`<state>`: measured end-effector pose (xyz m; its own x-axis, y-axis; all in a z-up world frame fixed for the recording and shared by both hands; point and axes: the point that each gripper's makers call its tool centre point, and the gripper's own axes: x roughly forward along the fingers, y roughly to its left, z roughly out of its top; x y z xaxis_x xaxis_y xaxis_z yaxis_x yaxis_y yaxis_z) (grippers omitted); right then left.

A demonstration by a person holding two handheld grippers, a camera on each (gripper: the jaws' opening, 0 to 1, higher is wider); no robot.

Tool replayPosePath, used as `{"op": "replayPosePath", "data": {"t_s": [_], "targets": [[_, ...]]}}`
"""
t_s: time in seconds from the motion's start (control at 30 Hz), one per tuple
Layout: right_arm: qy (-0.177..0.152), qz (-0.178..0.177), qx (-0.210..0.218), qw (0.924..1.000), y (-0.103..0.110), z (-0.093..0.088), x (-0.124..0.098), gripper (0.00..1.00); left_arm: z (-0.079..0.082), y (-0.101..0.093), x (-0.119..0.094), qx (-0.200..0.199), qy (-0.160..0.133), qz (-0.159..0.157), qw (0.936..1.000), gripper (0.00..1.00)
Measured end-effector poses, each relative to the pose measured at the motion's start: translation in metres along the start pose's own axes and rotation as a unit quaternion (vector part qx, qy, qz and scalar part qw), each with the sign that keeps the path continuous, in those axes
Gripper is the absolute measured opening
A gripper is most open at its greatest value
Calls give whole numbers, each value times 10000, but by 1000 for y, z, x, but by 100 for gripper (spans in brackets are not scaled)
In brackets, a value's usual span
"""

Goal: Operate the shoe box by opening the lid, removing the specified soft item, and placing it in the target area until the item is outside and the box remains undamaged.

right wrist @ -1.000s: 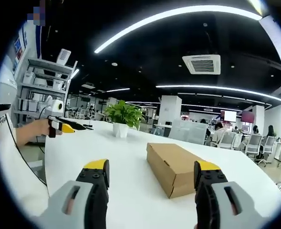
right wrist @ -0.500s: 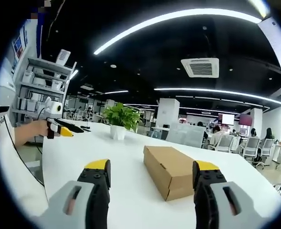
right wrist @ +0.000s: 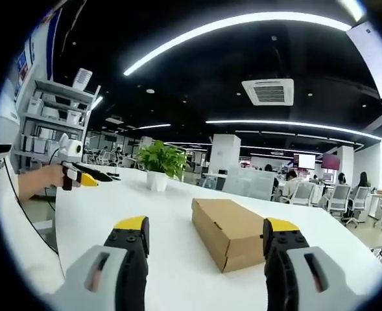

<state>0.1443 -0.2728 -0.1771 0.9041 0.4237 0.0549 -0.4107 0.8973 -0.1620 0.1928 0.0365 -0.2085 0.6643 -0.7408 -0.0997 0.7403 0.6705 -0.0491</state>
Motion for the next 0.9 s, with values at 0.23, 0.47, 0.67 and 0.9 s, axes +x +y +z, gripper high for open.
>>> {"op": "replayPosePath", "data": {"t_s": [0.23,0.47,0.67,0.9], "targets": [[-27,25,-61,10000,1,2,2,74,1,-5,11,8,20,-149,9999,62],[-24,-33,-79,10000,-5,7,3,72,4,-5,17,-109,-38,-277,9995,63],[-114,-60,-9,9999,-8,13,4,71,12,-1,23,-123,-55,-398,9991,63],[-137,-35,308,9994,-16,12,8,68,15,5,32,-24,-10,-405,9992,63]]}}
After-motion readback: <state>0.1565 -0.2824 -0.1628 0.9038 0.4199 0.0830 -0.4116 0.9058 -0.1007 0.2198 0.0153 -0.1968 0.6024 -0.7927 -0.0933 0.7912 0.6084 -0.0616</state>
